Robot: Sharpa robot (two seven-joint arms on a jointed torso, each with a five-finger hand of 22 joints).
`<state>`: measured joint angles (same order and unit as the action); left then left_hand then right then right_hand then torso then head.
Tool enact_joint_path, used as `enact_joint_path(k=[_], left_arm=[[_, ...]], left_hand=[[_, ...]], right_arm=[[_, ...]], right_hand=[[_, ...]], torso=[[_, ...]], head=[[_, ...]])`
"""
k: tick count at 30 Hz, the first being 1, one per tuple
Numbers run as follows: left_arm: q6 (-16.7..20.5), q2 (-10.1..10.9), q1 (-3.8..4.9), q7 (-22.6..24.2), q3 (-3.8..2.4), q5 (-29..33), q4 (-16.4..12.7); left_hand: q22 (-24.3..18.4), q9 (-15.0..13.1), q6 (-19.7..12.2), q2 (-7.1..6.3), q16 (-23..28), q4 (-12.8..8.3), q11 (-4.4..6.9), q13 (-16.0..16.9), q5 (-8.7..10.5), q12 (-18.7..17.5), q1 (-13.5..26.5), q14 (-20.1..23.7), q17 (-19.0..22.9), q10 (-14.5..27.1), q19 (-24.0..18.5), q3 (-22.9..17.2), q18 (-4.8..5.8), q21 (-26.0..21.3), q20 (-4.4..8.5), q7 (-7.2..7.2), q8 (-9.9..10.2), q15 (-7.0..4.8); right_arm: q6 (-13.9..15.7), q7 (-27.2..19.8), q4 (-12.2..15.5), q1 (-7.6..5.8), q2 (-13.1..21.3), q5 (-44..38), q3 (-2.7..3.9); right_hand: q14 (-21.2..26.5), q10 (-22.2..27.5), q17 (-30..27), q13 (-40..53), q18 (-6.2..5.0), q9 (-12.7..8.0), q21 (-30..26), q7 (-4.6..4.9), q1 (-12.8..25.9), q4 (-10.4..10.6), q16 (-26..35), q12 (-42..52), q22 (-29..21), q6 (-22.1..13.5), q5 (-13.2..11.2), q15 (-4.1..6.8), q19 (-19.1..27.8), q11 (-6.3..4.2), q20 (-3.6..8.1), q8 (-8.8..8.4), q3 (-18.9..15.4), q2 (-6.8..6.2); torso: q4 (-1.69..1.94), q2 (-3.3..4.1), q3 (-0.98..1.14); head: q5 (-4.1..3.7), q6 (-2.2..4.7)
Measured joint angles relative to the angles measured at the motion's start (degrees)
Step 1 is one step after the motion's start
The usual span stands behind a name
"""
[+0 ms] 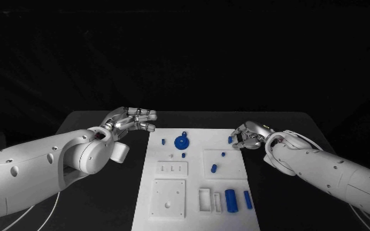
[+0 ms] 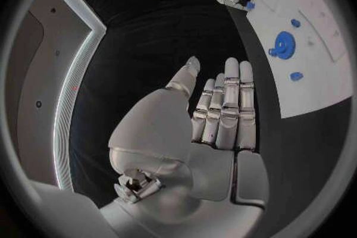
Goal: Assemble the parts on the task board
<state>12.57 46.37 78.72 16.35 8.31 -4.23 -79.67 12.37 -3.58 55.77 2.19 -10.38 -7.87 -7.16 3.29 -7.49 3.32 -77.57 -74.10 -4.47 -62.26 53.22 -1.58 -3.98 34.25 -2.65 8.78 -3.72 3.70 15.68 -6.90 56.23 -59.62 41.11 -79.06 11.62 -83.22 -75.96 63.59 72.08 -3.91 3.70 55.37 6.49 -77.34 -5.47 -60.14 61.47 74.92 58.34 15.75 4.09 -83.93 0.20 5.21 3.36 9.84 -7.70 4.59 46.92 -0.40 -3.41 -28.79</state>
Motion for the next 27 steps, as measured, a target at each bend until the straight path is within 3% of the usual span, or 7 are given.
enact_joint_path(k=[18, 27], left_arm=[[-0.3, 0.0, -0.02, -0.1, 0.0, 0.0, 0.1], [-0.4, 0.0, -0.02, -0.1, 0.0, 0.0, 0.1]], left_hand=[[0.0, 0.0, 0.0, 0.0, 0.0, 0.0, -0.18, 0.0, 0.0, 0.0, 0.0, 0.0, 0.0, 0.2, 0.0, 0.0, 0.0, 0.0, 0.0, 0.0, 0.0, 0.0], [0.0, 0.0, 0.0, 0.0, 0.0, 0.0, -0.19, 0.0, 0.0, 0.0, 0.0, 0.0, 0.0, 0.2, 0.0, 0.0, 0.0, 0.0, 0.0, 0.0, 0.0, 0.0]], right_arm=[[1.5, 0.0, -1.5, 0.56, -1.8, 0.8, 0.06], [2.0, -0.1, -1.9, 0.66, -2.2, 1.1, 0.08]], right_hand=[[0.0, 0.0, 0.3, 0.2, 0.01, 0.0, 0.2, -0.11, 0.8, 0.9, -0.2, 0.4, 0.0, 0.7, -1.2, 0.0, 0.0, 0.0, 0.0, -0.01, 1.0, 0.55], [0.0, 0.0, 0.5, 0.4, 0.0, 0.0, 0.4, -0.18, 1.1, 1.2, -0.2, 0.6, 0.0, 1.4, -3.1, 0.0, 0.0, 0.0, 0.0, -0.03, 2.9, 0.42]], torso=[[-0.04, -0.05, -0.05], [-0.07, -0.05, -0.03]], head=[[0.15, -0.29], [0.1, -0.19]])
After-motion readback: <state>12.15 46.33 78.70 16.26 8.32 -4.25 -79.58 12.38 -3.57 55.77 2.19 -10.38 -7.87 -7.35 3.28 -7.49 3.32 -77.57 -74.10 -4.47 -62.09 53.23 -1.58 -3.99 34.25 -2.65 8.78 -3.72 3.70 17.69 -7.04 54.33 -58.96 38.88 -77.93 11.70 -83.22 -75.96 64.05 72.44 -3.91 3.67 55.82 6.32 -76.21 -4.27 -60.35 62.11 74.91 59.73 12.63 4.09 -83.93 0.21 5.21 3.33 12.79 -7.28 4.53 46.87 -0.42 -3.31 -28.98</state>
